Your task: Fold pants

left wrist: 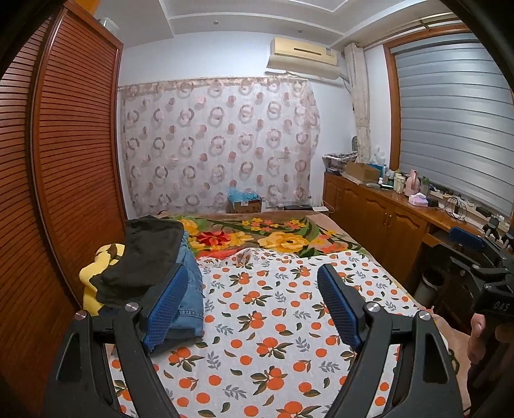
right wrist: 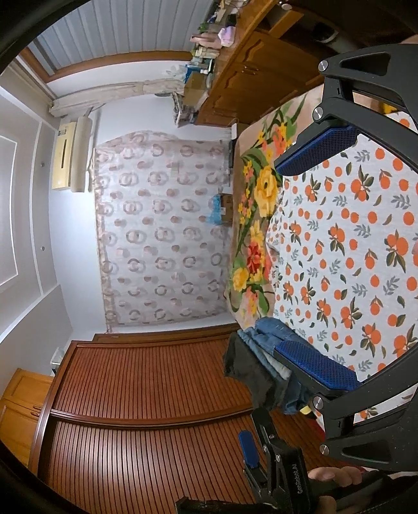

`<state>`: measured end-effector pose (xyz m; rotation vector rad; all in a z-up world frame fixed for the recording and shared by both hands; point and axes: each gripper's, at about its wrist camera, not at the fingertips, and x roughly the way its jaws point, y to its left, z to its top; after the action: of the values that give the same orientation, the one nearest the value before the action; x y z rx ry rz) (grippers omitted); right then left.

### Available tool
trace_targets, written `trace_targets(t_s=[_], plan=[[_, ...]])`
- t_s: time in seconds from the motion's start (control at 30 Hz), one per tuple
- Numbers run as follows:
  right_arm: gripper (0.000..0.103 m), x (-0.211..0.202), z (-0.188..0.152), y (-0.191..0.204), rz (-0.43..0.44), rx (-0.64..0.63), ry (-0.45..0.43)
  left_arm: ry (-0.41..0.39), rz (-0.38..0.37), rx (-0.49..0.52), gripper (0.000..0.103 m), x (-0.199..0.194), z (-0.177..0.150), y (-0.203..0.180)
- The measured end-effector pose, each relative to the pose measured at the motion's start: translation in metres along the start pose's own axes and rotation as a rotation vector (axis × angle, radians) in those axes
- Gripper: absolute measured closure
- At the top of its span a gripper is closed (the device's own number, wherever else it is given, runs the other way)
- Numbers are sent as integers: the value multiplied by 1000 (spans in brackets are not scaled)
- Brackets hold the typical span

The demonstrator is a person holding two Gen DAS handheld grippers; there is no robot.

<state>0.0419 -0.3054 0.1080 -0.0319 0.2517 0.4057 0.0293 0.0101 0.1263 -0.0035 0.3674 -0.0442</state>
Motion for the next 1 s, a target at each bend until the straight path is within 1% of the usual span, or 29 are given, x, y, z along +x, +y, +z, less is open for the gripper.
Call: trace_targets(t_s=[0.3,1.0], plan=[[1,7,-5,4,-5,0,4,3,12,-14,20,0,-4,5],[1,4,-6,5,1,3,8,2,12,-12,20,0,-4,5]])
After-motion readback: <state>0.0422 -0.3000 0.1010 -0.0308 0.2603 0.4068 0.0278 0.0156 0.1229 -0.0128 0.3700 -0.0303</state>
